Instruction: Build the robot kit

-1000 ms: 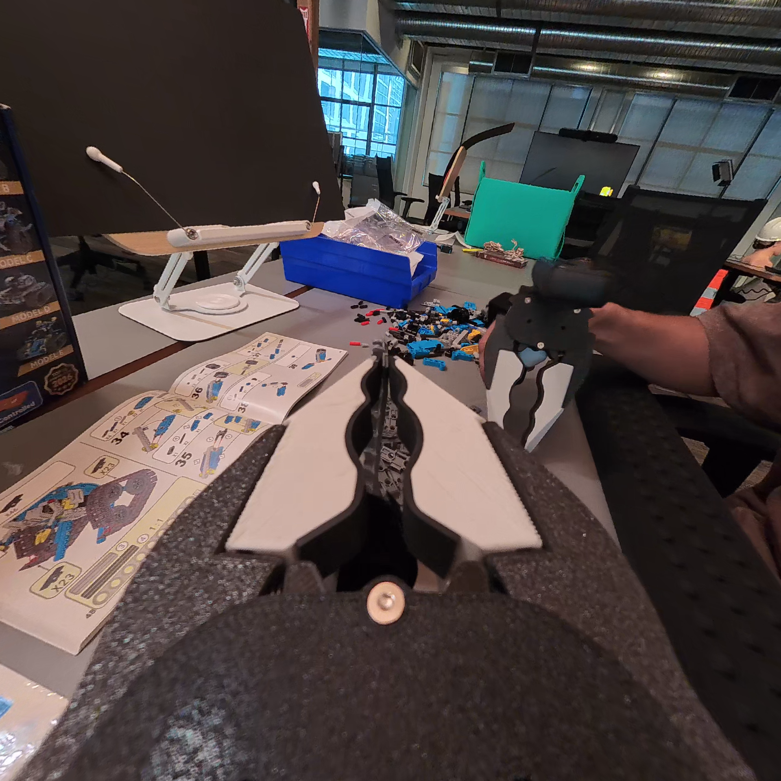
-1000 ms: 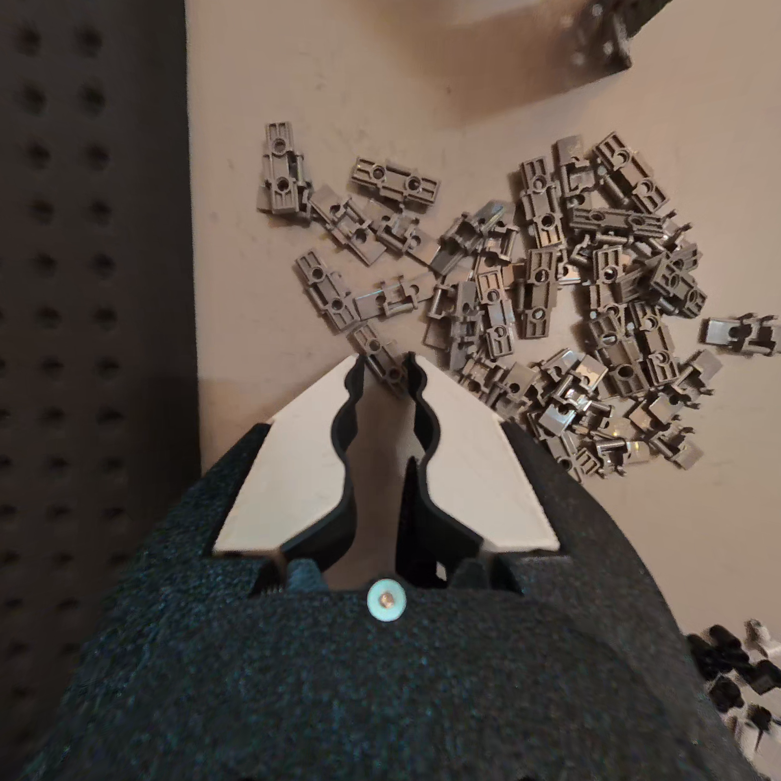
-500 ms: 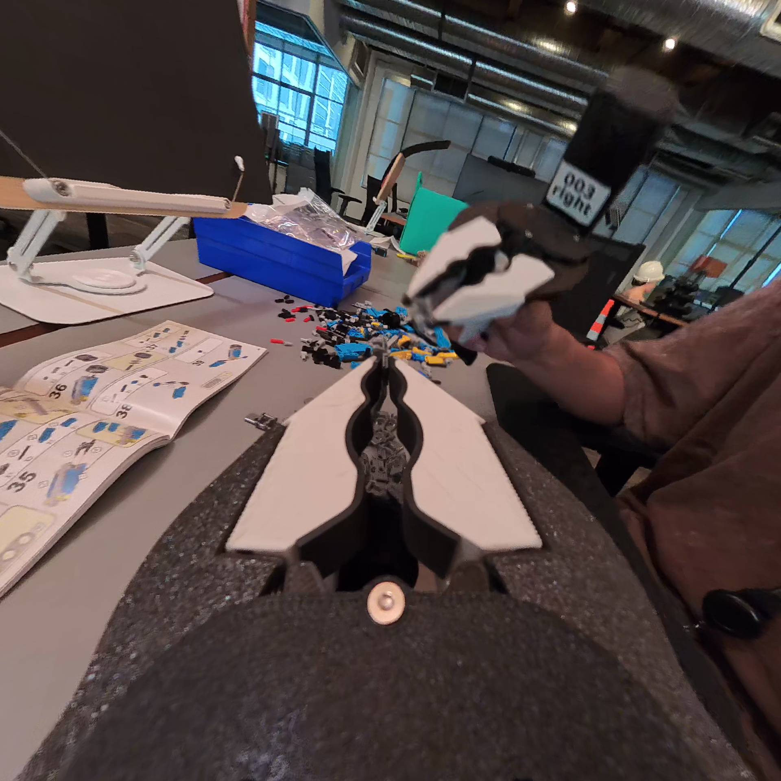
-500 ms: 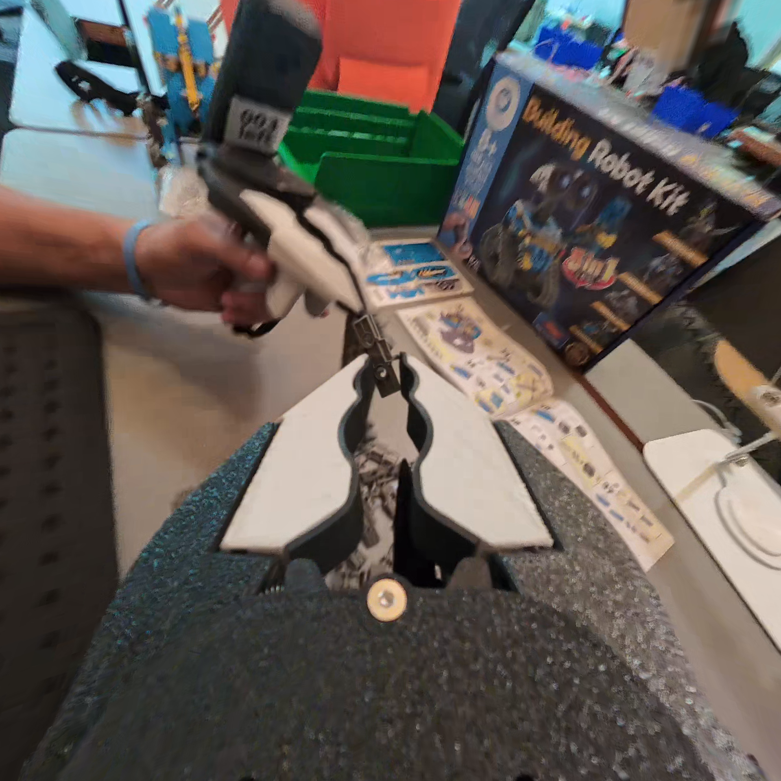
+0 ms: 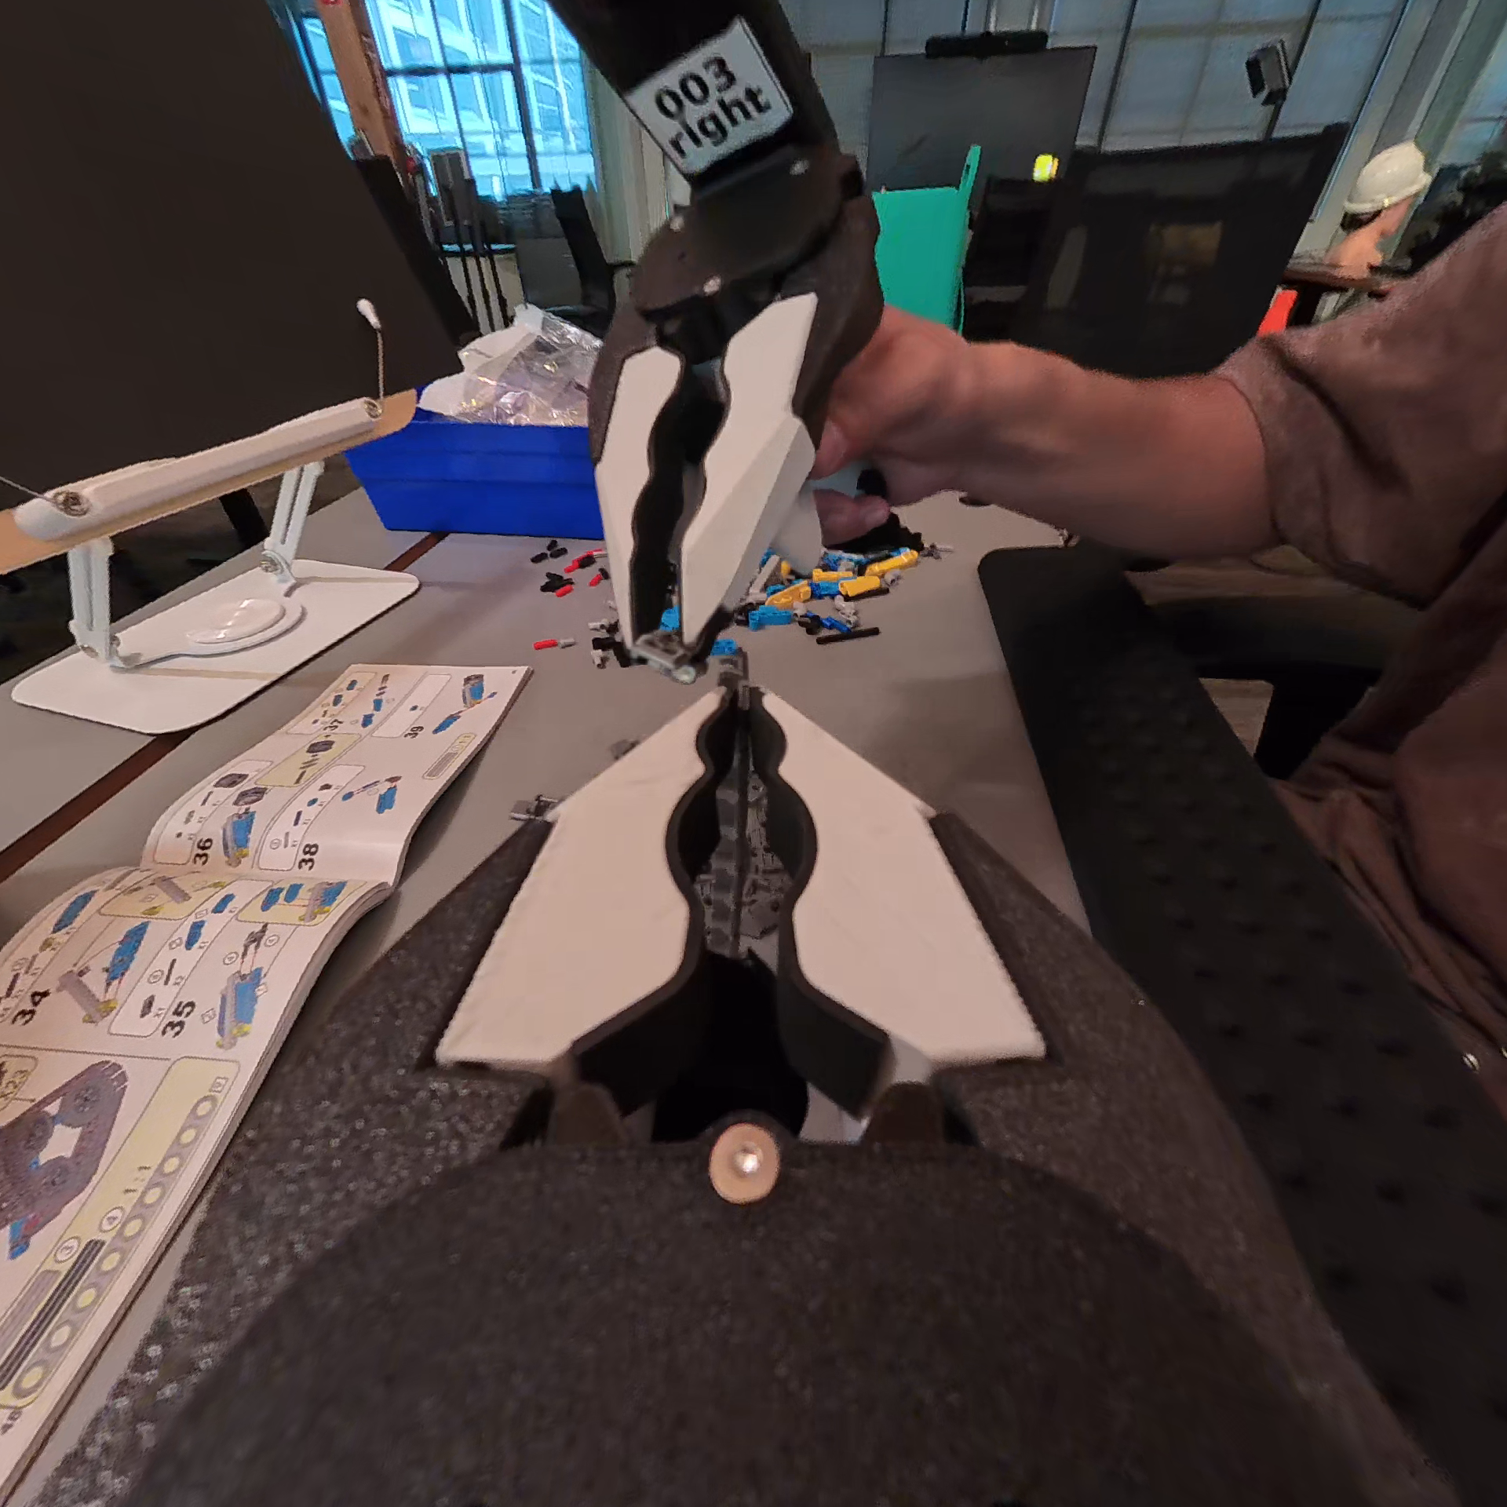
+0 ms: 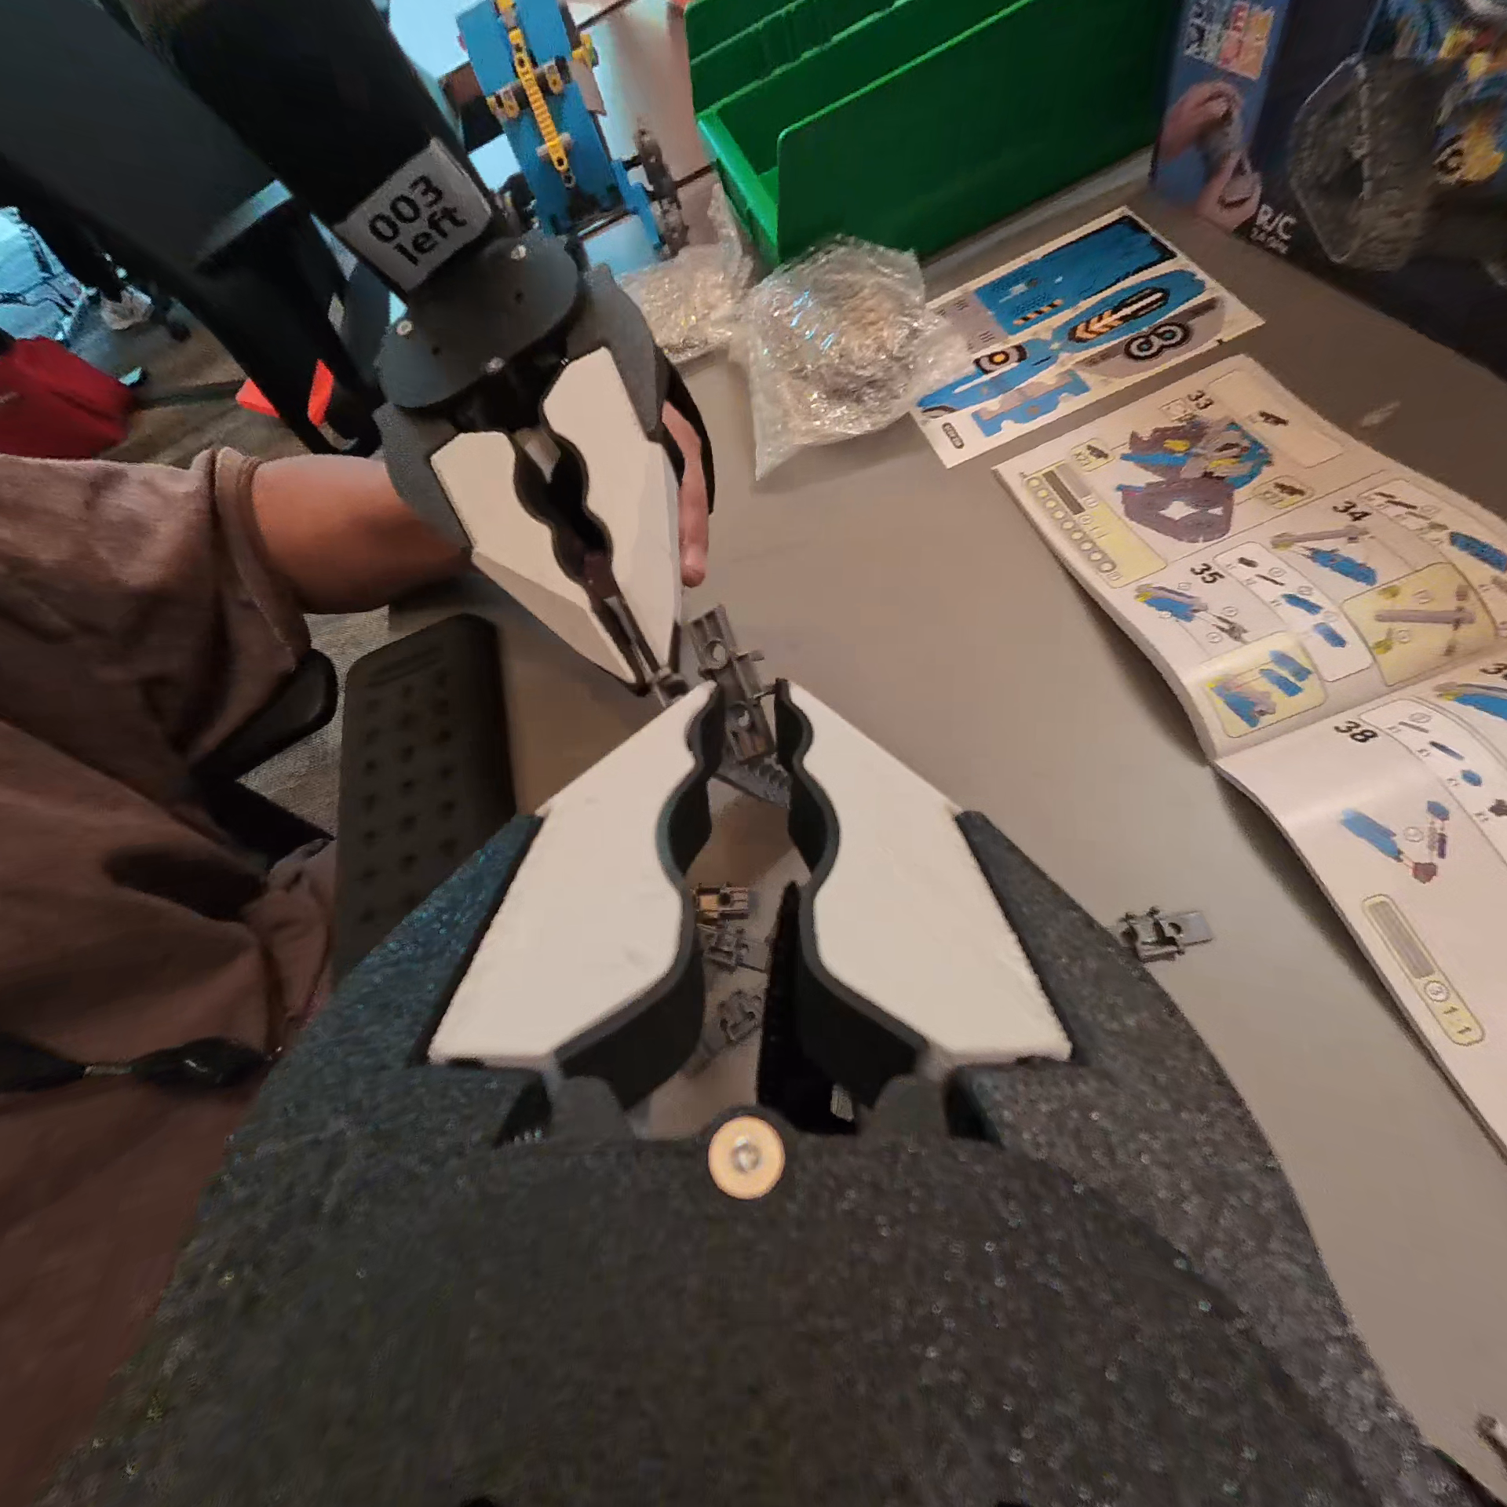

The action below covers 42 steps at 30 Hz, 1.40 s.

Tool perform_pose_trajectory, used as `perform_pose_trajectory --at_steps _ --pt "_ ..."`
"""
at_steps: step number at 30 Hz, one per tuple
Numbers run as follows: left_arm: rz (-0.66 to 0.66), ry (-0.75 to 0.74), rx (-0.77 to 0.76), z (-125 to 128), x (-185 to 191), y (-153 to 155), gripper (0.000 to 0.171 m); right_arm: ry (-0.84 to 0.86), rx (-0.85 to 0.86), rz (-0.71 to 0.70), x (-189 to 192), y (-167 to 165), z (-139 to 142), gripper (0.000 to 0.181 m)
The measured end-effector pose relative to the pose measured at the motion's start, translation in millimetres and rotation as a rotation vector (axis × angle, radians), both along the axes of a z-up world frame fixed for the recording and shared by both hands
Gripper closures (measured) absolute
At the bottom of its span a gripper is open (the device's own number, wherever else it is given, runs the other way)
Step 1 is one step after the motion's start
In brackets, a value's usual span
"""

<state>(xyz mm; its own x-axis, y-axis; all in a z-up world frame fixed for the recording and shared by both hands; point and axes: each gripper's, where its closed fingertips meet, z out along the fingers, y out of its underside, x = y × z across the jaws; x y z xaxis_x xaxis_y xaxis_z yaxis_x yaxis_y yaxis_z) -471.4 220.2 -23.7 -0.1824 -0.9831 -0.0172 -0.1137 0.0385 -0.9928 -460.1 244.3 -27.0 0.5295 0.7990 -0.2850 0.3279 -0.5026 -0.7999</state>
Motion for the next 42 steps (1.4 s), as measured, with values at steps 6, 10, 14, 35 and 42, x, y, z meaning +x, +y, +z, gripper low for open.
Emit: perform_pose_trajectory --at_steps 6,10,14,35,42 --pt "-0.008 0.045 0.016 -10.3 3.3 -2.3 0.170 -0.104 -0.007 0.041 -4.5 -5.3 -5.7 0.169" --pt "-0.014 0.052 0.023 -12.1 3.3 -2.7 0.170 -0.174 0.019 0.045 -2.2 -5.2 -11.8 0.169" --pt "-0.017 0.057 0.020 -13.0 3.9 -3.1 0.170 -0.144 -0.014 0.057 -0.9 -8.0 -10.0 0.170" --pt "-0.067 0.130 -0.006 -35.4 14.5 -16.1 0.170 0.116 -0.063 0.141 10.1 -24.4 -34.4 0.168" --pt "-0.106 0.124 -0.003 -35.9 14.2 -23.2 0.170 0.200 -0.067 0.231 8.5 -39.0 -35.8 0.151"
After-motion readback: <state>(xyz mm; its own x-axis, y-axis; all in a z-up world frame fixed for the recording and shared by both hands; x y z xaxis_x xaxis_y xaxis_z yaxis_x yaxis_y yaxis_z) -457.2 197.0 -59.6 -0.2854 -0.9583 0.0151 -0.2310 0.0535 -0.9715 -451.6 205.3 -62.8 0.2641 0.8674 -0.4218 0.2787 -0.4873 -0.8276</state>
